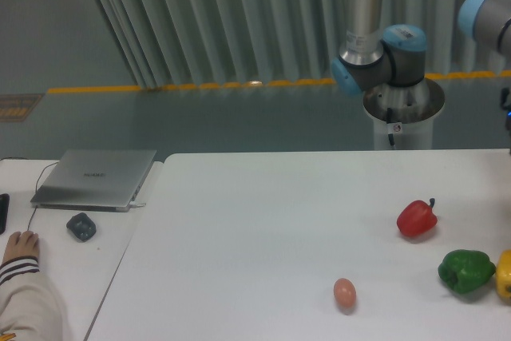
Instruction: Place the triangular bread in the basket
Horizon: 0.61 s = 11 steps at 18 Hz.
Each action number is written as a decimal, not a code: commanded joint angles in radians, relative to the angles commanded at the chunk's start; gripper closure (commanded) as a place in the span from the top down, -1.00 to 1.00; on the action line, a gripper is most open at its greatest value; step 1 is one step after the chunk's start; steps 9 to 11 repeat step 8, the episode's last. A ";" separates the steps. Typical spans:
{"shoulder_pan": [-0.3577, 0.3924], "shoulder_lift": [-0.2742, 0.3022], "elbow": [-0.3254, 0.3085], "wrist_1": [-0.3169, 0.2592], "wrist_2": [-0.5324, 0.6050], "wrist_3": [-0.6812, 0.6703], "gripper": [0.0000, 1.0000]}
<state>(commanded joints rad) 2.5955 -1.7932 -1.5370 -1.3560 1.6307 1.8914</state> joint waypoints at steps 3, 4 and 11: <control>-0.003 -0.005 0.000 0.002 -0.003 -0.003 1.00; -0.005 -0.005 0.000 0.002 -0.003 -0.002 1.00; -0.005 -0.005 0.000 0.002 -0.006 0.000 1.00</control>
